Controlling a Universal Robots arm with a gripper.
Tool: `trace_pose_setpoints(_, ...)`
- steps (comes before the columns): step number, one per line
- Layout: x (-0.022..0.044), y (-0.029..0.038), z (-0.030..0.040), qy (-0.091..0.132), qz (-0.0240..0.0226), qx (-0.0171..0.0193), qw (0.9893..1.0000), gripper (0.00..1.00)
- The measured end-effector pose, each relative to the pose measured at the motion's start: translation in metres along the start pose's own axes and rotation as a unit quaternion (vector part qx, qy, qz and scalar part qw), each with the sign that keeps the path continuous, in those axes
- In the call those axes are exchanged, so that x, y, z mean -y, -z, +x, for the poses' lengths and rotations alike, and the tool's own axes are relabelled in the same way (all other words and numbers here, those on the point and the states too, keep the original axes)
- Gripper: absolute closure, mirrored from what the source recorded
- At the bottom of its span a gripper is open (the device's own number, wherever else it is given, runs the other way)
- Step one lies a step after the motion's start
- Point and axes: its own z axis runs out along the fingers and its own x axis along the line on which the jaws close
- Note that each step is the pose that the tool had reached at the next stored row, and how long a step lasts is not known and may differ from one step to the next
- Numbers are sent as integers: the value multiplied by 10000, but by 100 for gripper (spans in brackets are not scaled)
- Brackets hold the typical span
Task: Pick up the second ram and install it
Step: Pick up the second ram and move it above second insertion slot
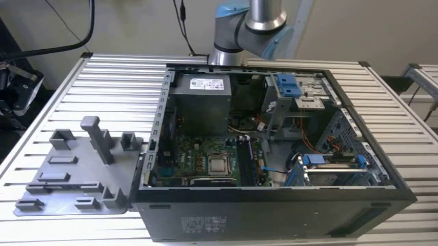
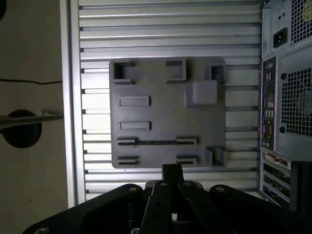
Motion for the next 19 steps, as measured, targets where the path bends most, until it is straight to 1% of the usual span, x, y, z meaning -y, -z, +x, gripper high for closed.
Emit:
trace_pose_setpoints(5, 1, -2, 1, 246, 4, -11, 9997, 89)
trace_pose_setpoints(10, 0, 0, 1, 558, 14, -27, 9984, 89)
trace_pose_setpoints(12, 0, -1, 0, 675, 19, -32, 9977, 89)
trace_pose_setpoints(16, 0, 0, 1, 907, 32, -43, 9959, 89)
trace_pose_setpoints(19, 0, 0, 2, 1102, 43, -52, 9939, 89)
